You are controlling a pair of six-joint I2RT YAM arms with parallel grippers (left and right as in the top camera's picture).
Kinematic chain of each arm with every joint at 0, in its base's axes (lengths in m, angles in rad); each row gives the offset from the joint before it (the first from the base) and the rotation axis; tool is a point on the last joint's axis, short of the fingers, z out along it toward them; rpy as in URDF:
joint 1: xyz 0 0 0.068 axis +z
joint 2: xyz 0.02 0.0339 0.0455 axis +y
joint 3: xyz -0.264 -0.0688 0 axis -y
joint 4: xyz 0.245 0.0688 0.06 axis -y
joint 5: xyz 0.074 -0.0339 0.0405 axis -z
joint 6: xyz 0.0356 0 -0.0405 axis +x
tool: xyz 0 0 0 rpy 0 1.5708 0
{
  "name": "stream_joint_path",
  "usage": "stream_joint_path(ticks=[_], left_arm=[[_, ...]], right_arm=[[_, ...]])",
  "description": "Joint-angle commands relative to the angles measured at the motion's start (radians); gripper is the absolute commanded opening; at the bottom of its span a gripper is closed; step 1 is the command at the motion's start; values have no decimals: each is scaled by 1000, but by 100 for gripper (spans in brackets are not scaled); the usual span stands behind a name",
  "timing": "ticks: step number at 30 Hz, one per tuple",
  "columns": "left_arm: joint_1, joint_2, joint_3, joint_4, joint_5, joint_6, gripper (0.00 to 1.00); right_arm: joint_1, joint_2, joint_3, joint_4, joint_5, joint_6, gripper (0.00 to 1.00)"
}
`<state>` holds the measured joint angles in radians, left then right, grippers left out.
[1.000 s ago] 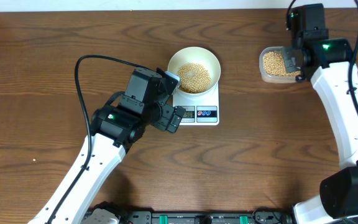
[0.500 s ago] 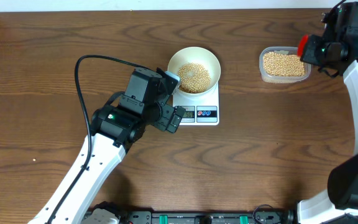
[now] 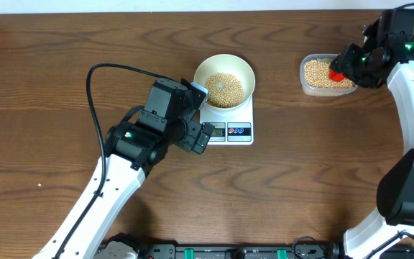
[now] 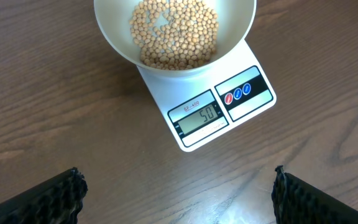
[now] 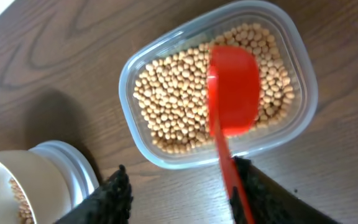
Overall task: Scoop item into bowl and weigh 50g on scale
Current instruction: 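Lower the red scoop into the tub and open the right gripper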
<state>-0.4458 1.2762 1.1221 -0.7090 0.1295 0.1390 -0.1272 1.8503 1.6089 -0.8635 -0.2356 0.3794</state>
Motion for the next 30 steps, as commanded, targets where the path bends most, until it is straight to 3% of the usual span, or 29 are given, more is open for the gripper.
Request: stream_joint_path(ticks=[1,5,9,13,21,22,24,30], left_arm=[[3,-2,-4,-2,5,10,97],[3,-2,-4,-2,5,10,97],[3,-2,-4,-2,5,10,97],[3,-2,-4,-2,5,10,97],[3,-2,-4,-2,5,10,97],[3,-2,-4,-2,5,10,97],[3,-2,-4,-2,5,10,97],[3,-2,-4,-2,5,10,97]], right_arm=[[-6,1,-3,-20,-10,13,66],[-6,1,-3,-54,-10,13,77],[-6,1,-3,-109,-8,4,79],[-6,1,-3,-204,-6,-68,99],[-7,0,-3,-252,-16,-111,96],[-7,-5,-3,-252,-42,-148,91],[-8,-37,-1,-252,-121,-234,90],[-10,-357,0,-378,-104,-359,99]])
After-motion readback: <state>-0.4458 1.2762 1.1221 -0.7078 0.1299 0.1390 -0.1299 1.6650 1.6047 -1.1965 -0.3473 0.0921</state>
